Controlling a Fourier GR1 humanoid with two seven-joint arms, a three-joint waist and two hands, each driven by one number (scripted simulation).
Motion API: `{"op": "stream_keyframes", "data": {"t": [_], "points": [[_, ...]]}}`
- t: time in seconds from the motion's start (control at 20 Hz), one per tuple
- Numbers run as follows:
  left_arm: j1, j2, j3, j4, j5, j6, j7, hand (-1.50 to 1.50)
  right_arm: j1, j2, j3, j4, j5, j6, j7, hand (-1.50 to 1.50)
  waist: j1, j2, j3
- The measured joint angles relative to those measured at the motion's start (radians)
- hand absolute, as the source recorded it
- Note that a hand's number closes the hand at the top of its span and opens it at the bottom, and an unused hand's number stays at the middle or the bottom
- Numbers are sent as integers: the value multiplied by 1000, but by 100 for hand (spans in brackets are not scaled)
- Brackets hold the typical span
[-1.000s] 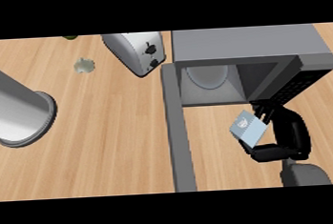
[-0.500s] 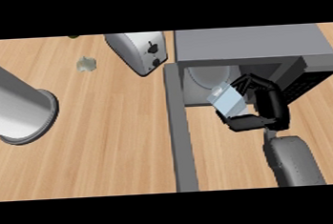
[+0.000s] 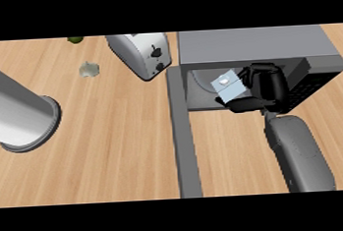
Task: Pick up the milk, place it into the microwave and close the microwave
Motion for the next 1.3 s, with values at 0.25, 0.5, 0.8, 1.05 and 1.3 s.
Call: {"op": "stream_keyframes", "data": {"t": [0.25,0.5,0.8,1.05,1.3], "points": [[-9,1,-8,12,3,-20,-7,-150,-8,2,-9,35,20,-45,-79,150,9,-5,2],[-45,17,-12,31,3,-25,-1,-150,-7,-1,-19,48,34,-91,-152,150,24,-1,5],[-74,28,-26,47,9,-38,5,-150,14,-17,-17,40,69,-152,-218,150,50,1,4],[-93,29,-41,54,-5,-38,9,-150,34,-15,-33,22,77,-211,-249,150,75,6,1],[-115,38,-49,54,-28,-35,14,-150,51,16,-68,-8,79,-316,-267,150,98,13,-2]]}}
